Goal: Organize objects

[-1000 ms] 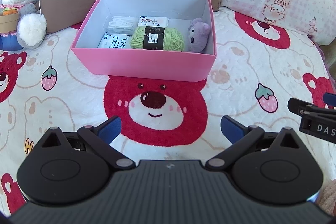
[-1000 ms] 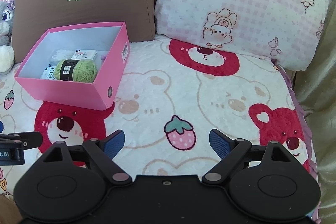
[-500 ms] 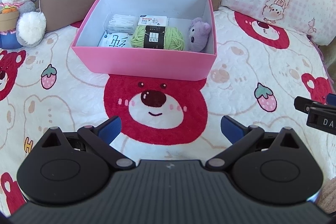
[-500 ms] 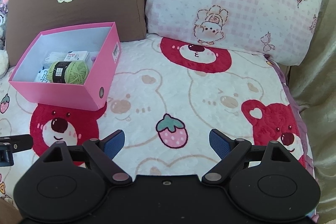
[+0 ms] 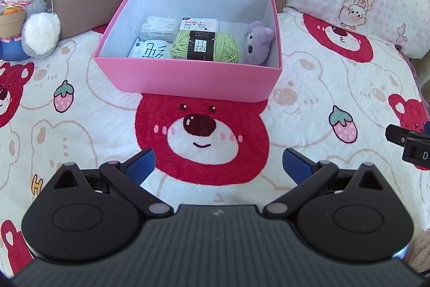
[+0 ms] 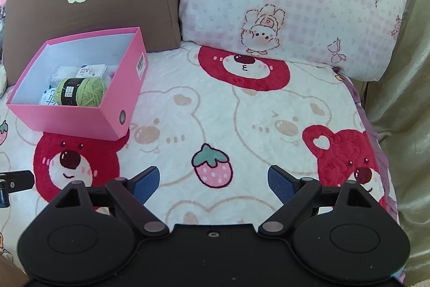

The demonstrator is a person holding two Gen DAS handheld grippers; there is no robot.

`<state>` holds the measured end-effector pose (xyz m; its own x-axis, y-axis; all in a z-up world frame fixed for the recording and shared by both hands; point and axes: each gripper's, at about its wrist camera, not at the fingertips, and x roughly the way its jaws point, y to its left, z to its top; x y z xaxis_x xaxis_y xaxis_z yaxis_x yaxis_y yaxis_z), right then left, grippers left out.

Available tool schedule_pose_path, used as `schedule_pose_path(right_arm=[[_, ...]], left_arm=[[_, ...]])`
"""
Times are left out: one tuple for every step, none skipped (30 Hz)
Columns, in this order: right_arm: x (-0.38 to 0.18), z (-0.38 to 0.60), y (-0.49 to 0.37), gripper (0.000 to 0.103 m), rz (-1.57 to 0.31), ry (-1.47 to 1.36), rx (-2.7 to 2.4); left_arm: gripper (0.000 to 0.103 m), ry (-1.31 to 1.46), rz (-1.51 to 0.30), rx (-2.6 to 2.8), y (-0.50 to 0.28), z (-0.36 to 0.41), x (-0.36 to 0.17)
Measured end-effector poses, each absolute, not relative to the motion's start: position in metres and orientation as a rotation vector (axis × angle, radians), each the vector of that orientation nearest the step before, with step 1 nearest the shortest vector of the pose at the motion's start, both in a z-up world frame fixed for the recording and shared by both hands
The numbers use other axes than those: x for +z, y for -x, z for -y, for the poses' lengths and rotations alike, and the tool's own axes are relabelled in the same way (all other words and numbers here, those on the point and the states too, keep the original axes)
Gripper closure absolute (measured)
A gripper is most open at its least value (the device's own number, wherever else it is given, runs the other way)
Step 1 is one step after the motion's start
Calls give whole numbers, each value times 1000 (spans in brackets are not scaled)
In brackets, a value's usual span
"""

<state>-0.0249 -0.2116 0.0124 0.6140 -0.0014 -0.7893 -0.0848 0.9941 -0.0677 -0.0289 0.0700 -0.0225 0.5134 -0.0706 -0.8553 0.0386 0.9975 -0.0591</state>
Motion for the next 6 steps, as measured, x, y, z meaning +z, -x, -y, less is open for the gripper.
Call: schedule_pose_path(right_arm=[[13, 212, 25, 13, -909, 101, 46], [13, 212, 25, 13, -909, 101, 44], [13, 212, 25, 13, -909, 100, 44], [13, 212, 24, 13, -909, 101, 45], [12, 212, 24, 13, -910, 102, 45], [12, 212, 24, 13, -911, 102, 43]], left_arm=[[0, 33, -1029, -65, 29, -70, -22], [0, 32, -1027, -64, 29, -71, -22], [0, 32, -1027, -64, 29, -71, -22], [0, 32, -1027, -66, 28, -71, -23], [0, 34, -1028, -67, 28, -71, -23], [0, 33, -1031, -67, 28, -71, -23]])
